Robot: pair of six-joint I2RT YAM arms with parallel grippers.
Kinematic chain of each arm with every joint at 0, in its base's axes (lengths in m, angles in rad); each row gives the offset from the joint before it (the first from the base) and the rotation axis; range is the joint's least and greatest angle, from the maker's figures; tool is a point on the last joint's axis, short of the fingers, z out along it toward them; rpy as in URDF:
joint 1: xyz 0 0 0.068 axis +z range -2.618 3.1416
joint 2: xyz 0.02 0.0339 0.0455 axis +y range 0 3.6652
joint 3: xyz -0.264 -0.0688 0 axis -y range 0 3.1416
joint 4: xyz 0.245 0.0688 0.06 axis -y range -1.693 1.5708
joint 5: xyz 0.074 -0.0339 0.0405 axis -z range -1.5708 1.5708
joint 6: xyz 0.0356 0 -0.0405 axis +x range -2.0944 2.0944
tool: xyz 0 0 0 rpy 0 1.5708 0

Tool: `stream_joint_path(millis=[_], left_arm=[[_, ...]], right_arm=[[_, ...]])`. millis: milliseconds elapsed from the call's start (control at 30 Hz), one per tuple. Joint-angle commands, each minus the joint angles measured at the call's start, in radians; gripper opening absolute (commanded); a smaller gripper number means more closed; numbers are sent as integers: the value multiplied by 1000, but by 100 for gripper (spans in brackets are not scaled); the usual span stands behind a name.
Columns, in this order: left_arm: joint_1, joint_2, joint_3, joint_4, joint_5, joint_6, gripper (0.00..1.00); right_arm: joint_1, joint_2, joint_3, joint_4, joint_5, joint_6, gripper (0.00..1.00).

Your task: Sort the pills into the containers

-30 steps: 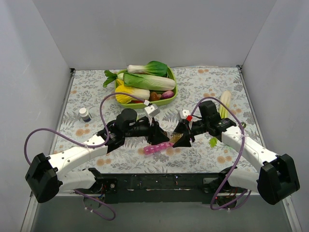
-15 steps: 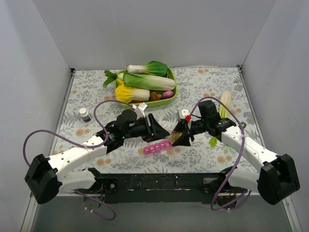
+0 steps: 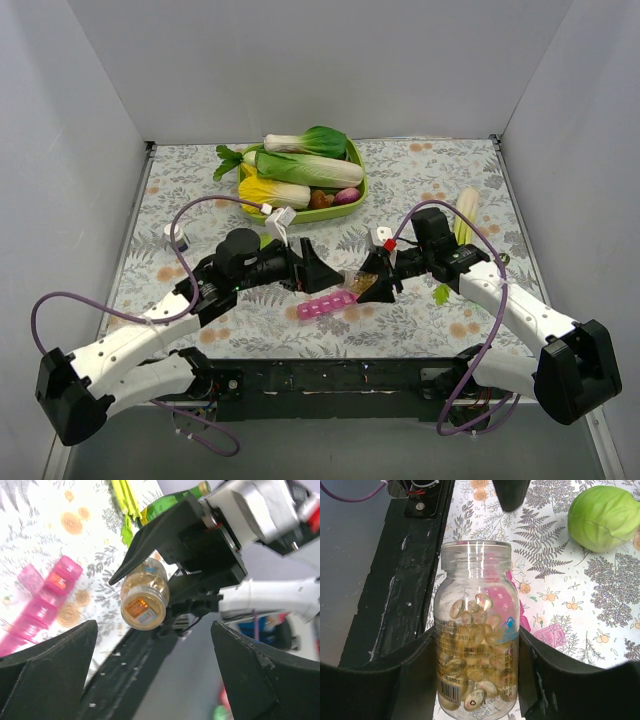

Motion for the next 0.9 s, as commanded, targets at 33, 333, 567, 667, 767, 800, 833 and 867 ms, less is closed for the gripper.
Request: stream_joint_path(millis=[33, 333, 567, 667, 767, 800, 833, 867], left_arm=[[3, -123, -53, 30, 105, 541, 98], [2, -134, -162, 239, 273, 946, 98], [-1, 6, -76, 239, 299, 1058, 98], [-3, 50, -52, 242, 316, 1055, 95], [-8, 75, -32, 245, 313, 1044, 90], [-8, 78, -27, 247, 316, 1041, 89], [-9, 82, -23, 250, 328, 1035, 86], [-9, 92, -12, 252, 333, 1027, 80]], right_arm=[[3, -20, 14, -3, -42, -14, 1], [1, 0, 29, -49, -67, -63, 1], [1, -9, 21, -49, -77, -75, 1], [1, -11, 18, -44, -82, -75, 1], [1, -14, 17, -46, -82, -75, 1], [1, -14, 14, -44, -84, -75, 1], [1, -16, 14, -41, -82, -75, 1], [1, -16, 14, -40, -82, -74, 1]])
